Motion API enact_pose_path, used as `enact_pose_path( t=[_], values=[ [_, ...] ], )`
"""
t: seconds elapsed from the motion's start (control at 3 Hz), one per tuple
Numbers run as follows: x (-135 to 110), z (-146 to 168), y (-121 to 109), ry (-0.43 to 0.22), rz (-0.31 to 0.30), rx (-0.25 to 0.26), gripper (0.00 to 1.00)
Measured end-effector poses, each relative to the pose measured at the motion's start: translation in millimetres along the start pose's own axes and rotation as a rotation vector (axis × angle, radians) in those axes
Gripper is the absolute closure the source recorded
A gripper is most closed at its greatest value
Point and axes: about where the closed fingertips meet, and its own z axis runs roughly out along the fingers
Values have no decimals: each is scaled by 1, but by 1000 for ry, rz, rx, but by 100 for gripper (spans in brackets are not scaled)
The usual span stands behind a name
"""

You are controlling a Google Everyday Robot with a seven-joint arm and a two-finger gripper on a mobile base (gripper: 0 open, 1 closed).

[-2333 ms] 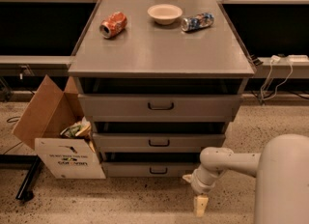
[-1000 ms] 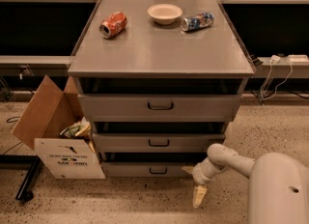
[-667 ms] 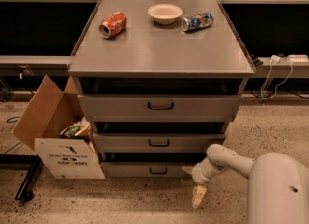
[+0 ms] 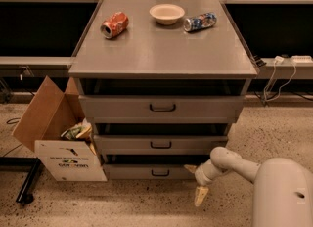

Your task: Open bottom drawer

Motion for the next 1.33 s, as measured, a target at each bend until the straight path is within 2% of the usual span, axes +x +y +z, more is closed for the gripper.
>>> enact_pose_path(
  t=[0.67,1.0,1.33],
  values=[
    [15,23,-21,48,18,44,0],
    [18,32,-32,64,28,78,0],
    [21,43,-40,66,39,90,0]
  ],
)
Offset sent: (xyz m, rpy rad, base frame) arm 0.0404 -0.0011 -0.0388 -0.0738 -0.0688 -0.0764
